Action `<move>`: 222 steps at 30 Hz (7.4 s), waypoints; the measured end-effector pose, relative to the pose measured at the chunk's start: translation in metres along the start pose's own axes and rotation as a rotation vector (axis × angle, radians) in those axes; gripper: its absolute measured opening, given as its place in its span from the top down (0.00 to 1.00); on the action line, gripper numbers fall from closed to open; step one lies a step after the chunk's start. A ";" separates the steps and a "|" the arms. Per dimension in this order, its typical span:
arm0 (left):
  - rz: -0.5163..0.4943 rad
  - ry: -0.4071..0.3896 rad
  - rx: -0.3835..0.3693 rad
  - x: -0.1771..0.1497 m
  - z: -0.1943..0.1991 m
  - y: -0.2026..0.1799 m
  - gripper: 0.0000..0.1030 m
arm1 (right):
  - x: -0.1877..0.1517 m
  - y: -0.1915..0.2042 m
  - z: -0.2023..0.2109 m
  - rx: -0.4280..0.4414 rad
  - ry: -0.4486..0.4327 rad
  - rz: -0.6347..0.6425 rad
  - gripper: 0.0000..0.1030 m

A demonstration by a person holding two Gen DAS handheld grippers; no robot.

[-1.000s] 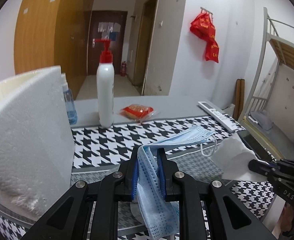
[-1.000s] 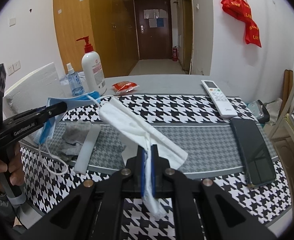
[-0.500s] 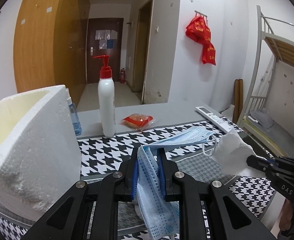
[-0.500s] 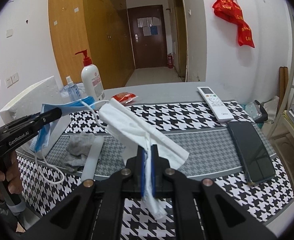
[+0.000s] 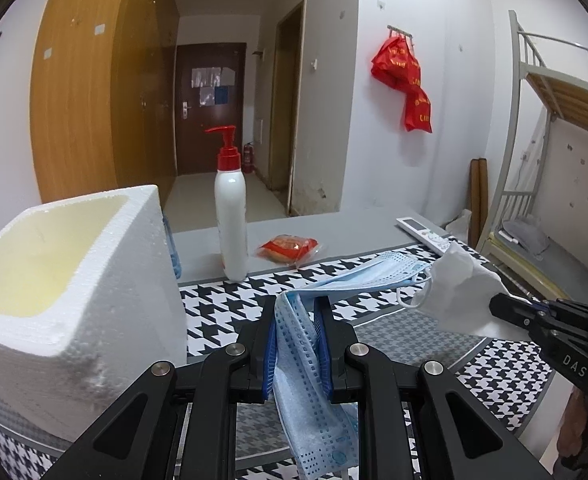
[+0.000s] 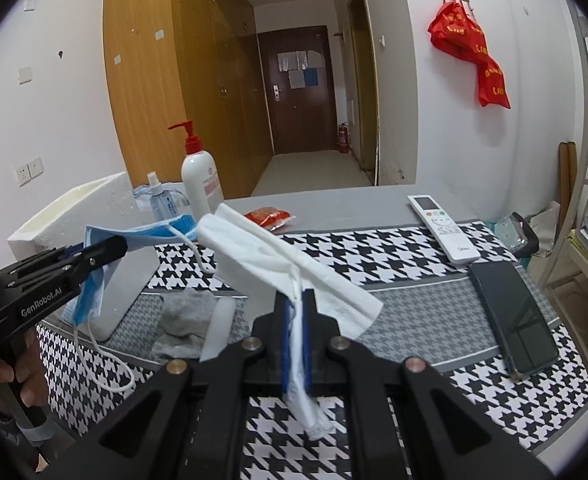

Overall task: Organize soft objects
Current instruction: 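Lift the white cloth with the right tool while the left tool carries the blue mask, then carry both held items over the white foam box, then open the right tool to drop the white cloth into the foam box, then lower the blue mask into the foam box and open the left tool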

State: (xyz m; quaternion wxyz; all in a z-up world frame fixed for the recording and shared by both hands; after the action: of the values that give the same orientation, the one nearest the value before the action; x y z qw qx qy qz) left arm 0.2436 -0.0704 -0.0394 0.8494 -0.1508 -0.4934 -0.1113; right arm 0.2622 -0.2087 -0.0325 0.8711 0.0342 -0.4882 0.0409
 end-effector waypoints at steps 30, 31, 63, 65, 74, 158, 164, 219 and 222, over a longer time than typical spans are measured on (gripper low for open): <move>-0.038 -0.089 0.007 0.022 0.044 0.010 0.82 | 0.029 0.035 0.025 0.008 -0.077 0.073 0.93; -0.036 -0.095 0.009 0.023 0.047 0.011 0.82 | 0.032 0.038 0.027 0.015 -0.086 0.080 0.92; -0.050 -0.209 0.088 0.043 0.093 0.022 0.82 | 0.054 0.070 0.048 0.087 -0.176 0.152 0.92; -0.049 -0.212 0.098 0.044 0.097 0.024 0.82 | 0.055 0.073 0.050 0.092 -0.181 0.155 0.92; -0.040 -0.243 0.145 0.048 0.116 0.036 0.82 | 0.061 0.089 0.055 0.135 -0.206 0.177 0.92; 0.135 -0.330 0.520 0.030 0.200 0.144 0.82 | 0.088 0.250 0.019 0.399 -0.118 0.380 0.92; 0.144 -0.329 0.536 0.027 0.203 0.153 0.82 | 0.085 0.259 0.006 0.403 -0.075 0.382 0.92; 0.080 -0.254 0.386 0.058 0.156 0.132 0.82 | 0.080 0.193 0.007 0.316 -0.097 0.294 0.06; 0.079 -0.232 0.354 0.060 0.145 0.130 0.81 | 0.077 0.182 0.010 0.288 -0.108 0.286 0.06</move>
State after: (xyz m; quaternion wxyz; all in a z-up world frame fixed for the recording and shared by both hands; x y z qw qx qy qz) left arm 0.1999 0.1009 0.0616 0.8039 -0.0302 -0.5933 0.0288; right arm 0.2745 -0.0256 0.0425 0.8151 0.0911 -0.5231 0.2316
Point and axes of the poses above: each gripper's, at about its wrist camera, not at the fingertips, and z roughly against the way its jaws point, y to its left, x to its top, the point moved 2 cm from there along -z, roughly the way its jaws point, and after that the axes turned 10 degrees about -x, right-handed, at the moved point
